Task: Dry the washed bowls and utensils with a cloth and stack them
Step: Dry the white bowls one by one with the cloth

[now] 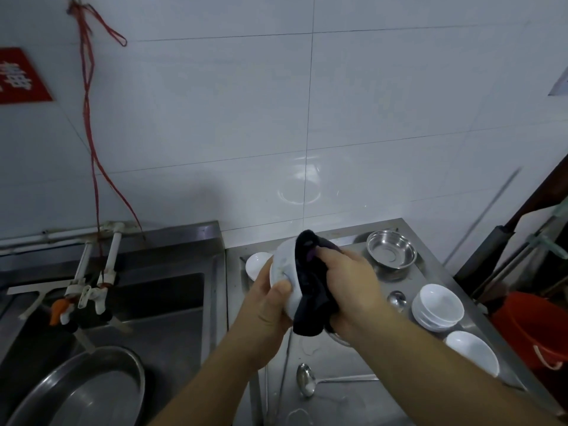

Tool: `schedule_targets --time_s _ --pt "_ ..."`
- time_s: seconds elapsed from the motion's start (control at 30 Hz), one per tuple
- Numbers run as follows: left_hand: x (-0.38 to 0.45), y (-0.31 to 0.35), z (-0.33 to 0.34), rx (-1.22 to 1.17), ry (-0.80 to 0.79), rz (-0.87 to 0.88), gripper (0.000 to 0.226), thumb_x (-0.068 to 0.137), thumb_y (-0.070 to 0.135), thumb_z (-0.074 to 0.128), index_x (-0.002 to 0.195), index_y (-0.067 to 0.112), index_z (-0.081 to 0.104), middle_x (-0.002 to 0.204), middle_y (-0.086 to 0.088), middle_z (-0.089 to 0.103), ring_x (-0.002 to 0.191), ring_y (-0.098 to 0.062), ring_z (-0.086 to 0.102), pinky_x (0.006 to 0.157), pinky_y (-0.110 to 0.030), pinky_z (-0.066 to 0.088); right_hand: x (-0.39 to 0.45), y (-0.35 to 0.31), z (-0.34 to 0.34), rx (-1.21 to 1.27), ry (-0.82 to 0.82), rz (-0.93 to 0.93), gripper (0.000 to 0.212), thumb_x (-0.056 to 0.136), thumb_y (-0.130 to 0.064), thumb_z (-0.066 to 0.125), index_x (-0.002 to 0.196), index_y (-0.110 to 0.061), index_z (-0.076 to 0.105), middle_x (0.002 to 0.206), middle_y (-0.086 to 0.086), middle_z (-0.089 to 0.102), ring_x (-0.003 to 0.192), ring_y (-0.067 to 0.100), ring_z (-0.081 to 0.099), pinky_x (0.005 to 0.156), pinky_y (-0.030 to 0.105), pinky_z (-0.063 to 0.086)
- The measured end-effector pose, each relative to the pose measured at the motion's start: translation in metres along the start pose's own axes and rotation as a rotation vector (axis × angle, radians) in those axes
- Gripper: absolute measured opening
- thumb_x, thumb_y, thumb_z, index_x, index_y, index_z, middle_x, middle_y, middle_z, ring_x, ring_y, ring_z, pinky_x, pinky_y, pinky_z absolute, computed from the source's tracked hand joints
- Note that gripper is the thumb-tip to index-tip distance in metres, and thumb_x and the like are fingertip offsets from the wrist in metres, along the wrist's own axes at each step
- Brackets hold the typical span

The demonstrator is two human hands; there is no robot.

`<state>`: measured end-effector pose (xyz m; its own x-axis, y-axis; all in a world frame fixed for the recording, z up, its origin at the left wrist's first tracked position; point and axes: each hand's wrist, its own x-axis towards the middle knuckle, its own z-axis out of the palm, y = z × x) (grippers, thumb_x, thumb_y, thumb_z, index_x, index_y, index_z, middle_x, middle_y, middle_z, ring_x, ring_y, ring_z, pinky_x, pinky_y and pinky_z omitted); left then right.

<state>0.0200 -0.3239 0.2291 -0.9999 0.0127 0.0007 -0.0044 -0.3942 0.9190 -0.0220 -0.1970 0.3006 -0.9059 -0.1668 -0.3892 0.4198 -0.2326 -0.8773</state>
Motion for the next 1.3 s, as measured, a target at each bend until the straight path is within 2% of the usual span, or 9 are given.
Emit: schedule_targets --time_s 0.17,0.33,0.43,0.57,0.67,0.83,1.0,1.17,1.3 --pt "0.007 0.007 -0.007 -0.024 0.054 0.017 0.102 0.075 0.064 0.083 0.152 0.01 0.044 0.141 -0.03 0.057 0.128 -0.051 0.058 0.095 -0.065 0.054 0.02 0.011 -0.022 -1.042 -0.185 -0.851 0.024 0.095 -0.016 0.064 0.112 -0.03 0.074 0.092 -0.005 0.073 0.084 0.02 0.068 0.07 0.043 0.058" --pt "0.008 0.006 -0.011 0.019 0.09 0.023 0.102 0.073 0.067 0.083 0.15 0.011 0.047 0.137 -0.031 0.059 0.124 -0.05 0.061 0.089 -0.057 0.059 0.018 -0.019 -0.018 -1.365 -0.343 -0.594 0.021 0.097 -0.034 0.052 0.103 -0.025 0.07 0.086 -0.002 0.072 0.076 0.021 0.068 0.073 0.047 0.059" --pt "0.008 0.007 -0.01 0.047 0.08 0.023 0.107 0.069 0.071 0.083 0.148 0.008 0.048 0.133 -0.029 0.061 0.12 -0.044 0.065 0.089 -0.047 0.06 0.019 -0.029 -0.018 -1.254 -0.396 -0.373 0.024 0.089 -0.033 0.053 0.092 -0.019 0.072 0.086 0.006 0.075 0.084 0.026 0.071 0.086 0.05 0.06" --pt "0.005 0.005 -0.011 0.073 -0.014 0.005 0.103 0.084 0.069 0.072 0.149 -0.005 0.042 0.137 -0.039 0.054 0.129 -0.056 0.054 0.105 -0.062 0.05 0.011 -0.019 -0.025 -0.499 -0.466 -0.025 0.022 0.085 -0.012 0.062 0.099 -0.009 0.079 0.092 0.015 0.074 0.087 0.025 0.071 0.085 0.04 0.057" --pt "0.003 0.005 -0.009 0.061 -0.022 -0.003 0.103 0.087 0.065 0.071 0.155 -0.003 0.034 0.145 -0.039 0.048 0.136 -0.057 0.048 0.11 -0.069 0.041 0.006 0.001 -0.019 -0.125 -0.38 0.015 0.02 0.093 -0.003 0.063 0.1 -0.006 0.081 0.102 0.022 0.077 0.094 0.034 0.074 0.086 0.043 0.061" --pt "0.0 -0.002 -0.008 0.091 0.023 -0.002 0.101 0.078 0.069 0.078 0.153 0.011 0.044 0.142 -0.03 0.058 0.131 -0.049 0.058 0.1 -0.065 0.053 0.016 0.011 -0.014 -0.473 -0.12 -0.281 0.034 0.098 -0.007 0.059 0.099 -0.033 0.082 0.096 0.0 0.08 0.095 0.023 0.076 0.086 0.042 0.063" --pt "0.007 -0.003 -0.011 0.188 0.139 0.041 0.089 0.077 0.065 0.079 0.15 0.024 0.05 0.136 -0.017 0.064 0.126 -0.04 0.064 0.099 -0.065 0.055 0.021 0.013 -0.014 -0.869 -0.175 -0.321 0.025 0.098 -0.029 0.06 0.114 -0.042 0.074 0.093 -0.007 0.078 0.083 0.013 0.074 0.081 0.038 0.063" --pt "0.006 -0.007 -0.028 0.394 0.088 0.08 0.083 0.082 0.053 0.073 0.153 0.024 0.044 0.136 -0.014 0.062 0.125 -0.039 0.063 0.1 -0.06 0.056 0.02 0.01 -0.019 -0.323 -0.222 0.14 0.023 0.094 -0.015 0.063 0.105 -0.011 0.082 0.111 0.023 0.077 0.104 0.041 0.076 0.102 0.056 0.057" --pt "0.005 -0.003 -0.041 0.554 -0.019 0.077 0.092 0.08 0.047 0.078 0.159 0.031 0.034 0.144 -0.008 0.053 0.129 -0.035 0.059 0.094 -0.05 0.062 0.019 0.02 -0.02 0.02 -0.189 0.317 0.049 0.091 -0.036 0.062 0.119 0.001 0.076 0.122 0.026 0.074 0.116 0.045 0.071 0.111 0.061 0.049"
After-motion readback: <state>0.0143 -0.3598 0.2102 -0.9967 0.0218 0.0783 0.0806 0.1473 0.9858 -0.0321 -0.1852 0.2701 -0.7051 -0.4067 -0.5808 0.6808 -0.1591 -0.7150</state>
